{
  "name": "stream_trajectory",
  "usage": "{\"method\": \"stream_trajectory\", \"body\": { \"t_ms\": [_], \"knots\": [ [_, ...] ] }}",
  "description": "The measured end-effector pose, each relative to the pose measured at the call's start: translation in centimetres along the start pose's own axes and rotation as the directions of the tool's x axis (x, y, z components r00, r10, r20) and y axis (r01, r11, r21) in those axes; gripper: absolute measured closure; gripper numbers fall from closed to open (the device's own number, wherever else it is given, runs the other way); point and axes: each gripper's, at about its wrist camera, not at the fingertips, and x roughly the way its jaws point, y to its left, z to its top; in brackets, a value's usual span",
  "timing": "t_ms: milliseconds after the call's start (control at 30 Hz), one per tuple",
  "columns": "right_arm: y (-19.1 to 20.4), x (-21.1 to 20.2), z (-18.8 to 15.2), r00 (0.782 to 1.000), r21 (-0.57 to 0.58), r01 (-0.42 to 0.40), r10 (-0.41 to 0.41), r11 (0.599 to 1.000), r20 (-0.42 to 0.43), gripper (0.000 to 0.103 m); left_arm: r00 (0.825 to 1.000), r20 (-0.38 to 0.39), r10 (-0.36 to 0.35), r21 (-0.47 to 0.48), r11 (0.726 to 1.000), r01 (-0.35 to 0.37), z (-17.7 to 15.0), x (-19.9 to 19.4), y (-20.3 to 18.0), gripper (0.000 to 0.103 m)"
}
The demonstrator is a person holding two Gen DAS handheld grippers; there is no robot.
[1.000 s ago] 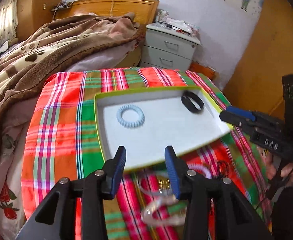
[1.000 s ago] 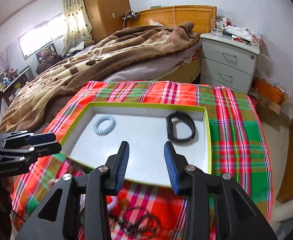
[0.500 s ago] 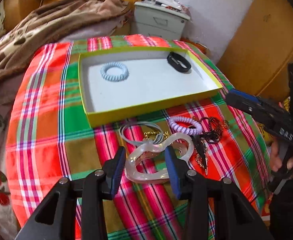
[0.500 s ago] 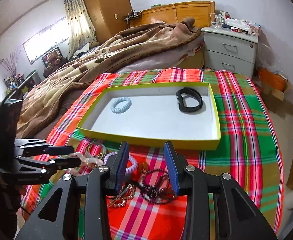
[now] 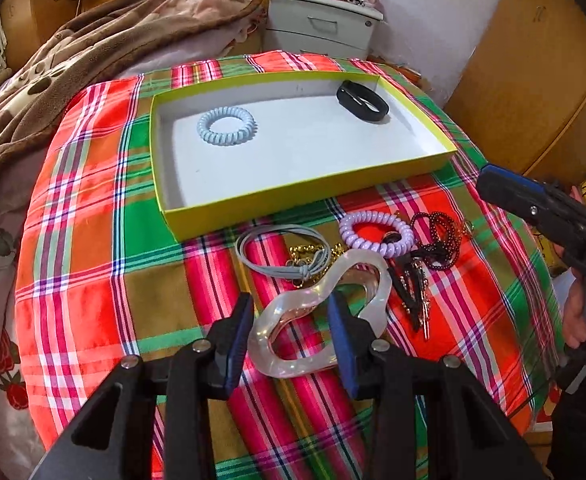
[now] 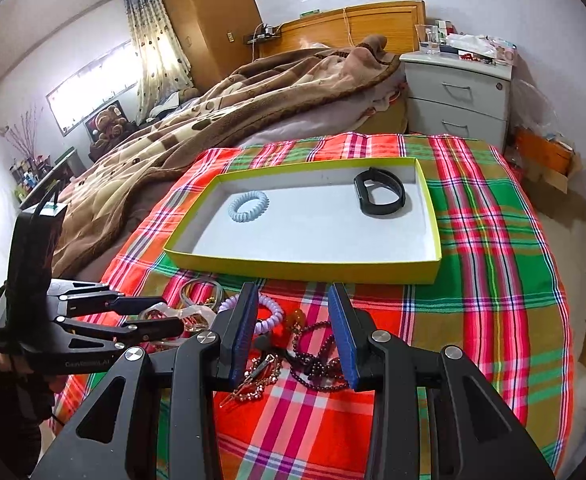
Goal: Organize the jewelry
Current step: 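Reach the left tool to the clear claw clip and grasp it, then lift the claw clip with the left tool while the right tool grasps the purple coiled hair tie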
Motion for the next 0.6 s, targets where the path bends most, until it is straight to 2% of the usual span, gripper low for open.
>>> {"method": "stream_trajectory", "body": {
  "t_ms": [67, 100, 133, 167, 433, 600],
  "knots": [
    [-0.1, 0.1, 0.0, 1.0, 0.007, -0.001, 0.001, 1.0, -0.004, 0.066, 1.0, 0.002, -0.002, -0.009, 1.0, 0.002, -0.3, -0.3, 0.1, 0.069],
    [-0.1, 0.2, 0.0, 1.0, 0.008, -0.001, 0.001, 1.0, -0.005, 0.066, 1.0, 0.002, -0.002, -0.01, 1.0, 0.002, -0.4, -0.4, 0.2, 0.081],
    [-0.1, 0.2, -0.1, 1.0, 0.01, 0.0, 0.0, 1.0, -0.005, 0.066, 1.0, 0.001, -0.008, -0.01, 1.0, 0.008, -0.6, -0.5, 0.2, 0.088],
    [-0.1, 0.2, -0.2, 1.0, 0.012, -0.001, 0.001, 1.0, -0.006, 0.066, 1.0, 0.0, -0.014, -0.019, 1.0, 0.014, -0.9, -0.6, 0.4, 0.09],
    [0.2, 0.8, -0.3, 1.0, 0.01, 0.002, -0.001, 1.0, -0.02, 0.066, 0.999, 0.047, 0.01, -0.093, 0.996, -0.006, -2.8, -2.2, 1.6, 0.091],
    [0.3, 1.5, -0.4, 0.999, 0.006, 0.011, -0.011, 1.0, -0.035, 0.066, 0.995, 0.099, 0.003, -0.164, 0.986, 0.014, -4.1, -4.2, 3.1, 0.091]
  ]
}}
